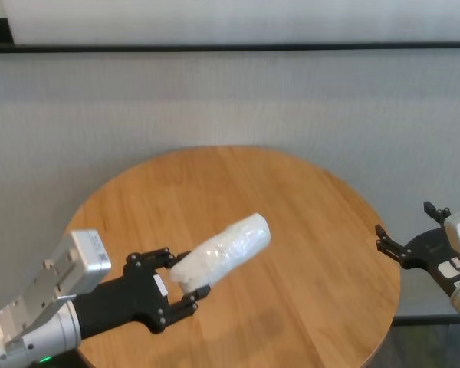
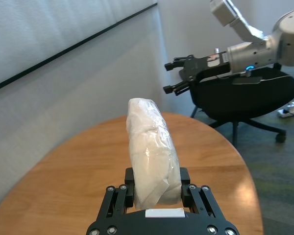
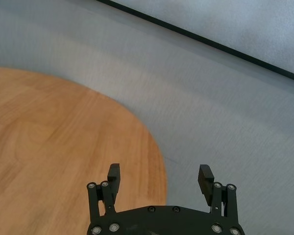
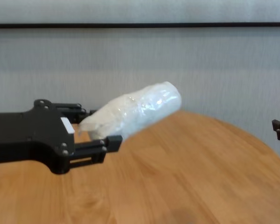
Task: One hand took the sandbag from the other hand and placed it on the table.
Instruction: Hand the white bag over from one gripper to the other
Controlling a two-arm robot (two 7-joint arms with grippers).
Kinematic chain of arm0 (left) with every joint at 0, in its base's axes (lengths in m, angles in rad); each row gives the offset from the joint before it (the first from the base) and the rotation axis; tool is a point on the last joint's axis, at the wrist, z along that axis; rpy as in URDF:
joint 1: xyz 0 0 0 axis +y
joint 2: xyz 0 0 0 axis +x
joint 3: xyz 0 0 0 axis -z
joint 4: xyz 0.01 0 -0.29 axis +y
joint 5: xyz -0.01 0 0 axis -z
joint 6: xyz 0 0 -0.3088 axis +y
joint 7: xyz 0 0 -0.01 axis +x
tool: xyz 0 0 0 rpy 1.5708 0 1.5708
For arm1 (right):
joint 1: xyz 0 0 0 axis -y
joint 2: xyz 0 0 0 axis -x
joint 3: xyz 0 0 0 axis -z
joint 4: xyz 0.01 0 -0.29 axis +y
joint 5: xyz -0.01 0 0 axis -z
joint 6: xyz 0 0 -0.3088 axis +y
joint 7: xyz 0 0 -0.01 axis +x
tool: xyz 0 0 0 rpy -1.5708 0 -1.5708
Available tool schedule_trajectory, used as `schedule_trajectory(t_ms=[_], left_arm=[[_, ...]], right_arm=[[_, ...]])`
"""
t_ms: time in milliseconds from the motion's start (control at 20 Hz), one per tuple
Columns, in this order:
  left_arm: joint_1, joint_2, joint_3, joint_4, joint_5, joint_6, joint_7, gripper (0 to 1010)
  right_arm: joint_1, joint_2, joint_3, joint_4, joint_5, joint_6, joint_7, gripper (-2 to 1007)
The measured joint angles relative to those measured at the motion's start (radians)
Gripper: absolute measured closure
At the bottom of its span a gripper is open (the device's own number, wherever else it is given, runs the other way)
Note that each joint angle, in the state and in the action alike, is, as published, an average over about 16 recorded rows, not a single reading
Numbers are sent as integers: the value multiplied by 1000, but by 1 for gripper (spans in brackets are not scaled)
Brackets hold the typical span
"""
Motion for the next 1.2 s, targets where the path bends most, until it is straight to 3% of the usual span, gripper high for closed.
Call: schedule_trajectory(t_ms=[500, 700, 900, 1200], left_arm=[[-21, 13, 24, 23, -35, 0, -11, 455], [-27, 13, 30, 27, -37, 8, -5, 455], [-29, 13, 32, 29, -37, 14, 1, 455], [-29, 12, 32, 30, -35, 15, -1, 455]], right_arm=[[0, 0, 0, 0, 0, 0, 0, 0], [-1, 1, 0, 3, -9, -24, 3, 0], [-4, 2, 0, 14, -31, -82, 7, 0], [-8, -2, -2, 48, -90, -234, 10, 0]])
